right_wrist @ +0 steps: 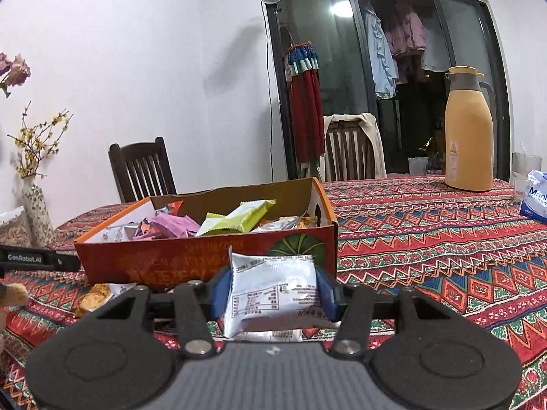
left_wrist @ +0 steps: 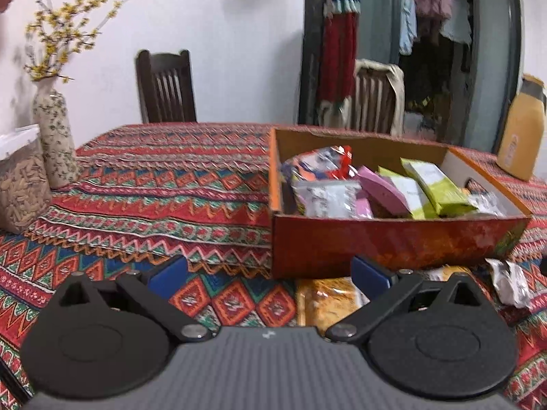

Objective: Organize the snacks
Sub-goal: 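Grasp the biscuit packet with the left tool while the right tool holds its packet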

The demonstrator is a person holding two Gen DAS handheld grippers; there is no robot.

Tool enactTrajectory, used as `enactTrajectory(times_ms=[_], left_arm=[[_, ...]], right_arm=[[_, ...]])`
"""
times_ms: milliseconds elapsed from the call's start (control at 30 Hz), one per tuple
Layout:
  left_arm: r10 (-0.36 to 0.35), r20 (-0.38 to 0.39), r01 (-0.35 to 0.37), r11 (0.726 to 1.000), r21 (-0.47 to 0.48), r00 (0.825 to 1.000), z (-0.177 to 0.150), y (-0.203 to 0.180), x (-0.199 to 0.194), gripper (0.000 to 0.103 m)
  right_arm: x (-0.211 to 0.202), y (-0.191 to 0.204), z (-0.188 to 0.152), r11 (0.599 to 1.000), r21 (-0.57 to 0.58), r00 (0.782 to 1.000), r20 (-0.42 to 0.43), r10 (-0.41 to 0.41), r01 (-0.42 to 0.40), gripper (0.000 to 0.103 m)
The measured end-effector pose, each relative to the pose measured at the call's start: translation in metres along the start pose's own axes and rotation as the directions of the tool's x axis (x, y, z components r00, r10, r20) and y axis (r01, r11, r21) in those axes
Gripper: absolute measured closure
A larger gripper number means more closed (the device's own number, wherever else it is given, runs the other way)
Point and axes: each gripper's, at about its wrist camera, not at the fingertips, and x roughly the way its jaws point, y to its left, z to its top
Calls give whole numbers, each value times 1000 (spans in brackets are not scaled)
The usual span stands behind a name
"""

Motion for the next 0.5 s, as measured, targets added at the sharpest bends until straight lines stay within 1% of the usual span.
enactTrajectory(times_ms=[67, 167, 233, 367, 500], left_arm=[[-23, -39, 24, 999, 22, 999, 2, -9, 1, 0], [-28, -80, 34, 997, 70, 996, 3, -27, 4, 0], [-14, -96, 23, 996, 91, 995, 3, -39, 8, 0], [5, -145, 9, 995, 97, 989, 2, -54, 26, 0], [40, -198, -22, 996, 90, 979, -5, -58, 45, 0]], right_arm=[[-1, -1, 0, 1000, 5, 1000, 6, 4, -4, 52], [-3, -1, -1, 1000, 8, 1000, 16, 7, -7, 52], [-4, -1, -1, 1000, 8, 1000, 22, 11, -11, 51], [-4, -2, -1, 1000, 14, 1000, 20, 19, -19, 51], [-4, -3, -1, 1000, 19, 1000, 19, 25, -25, 51]])
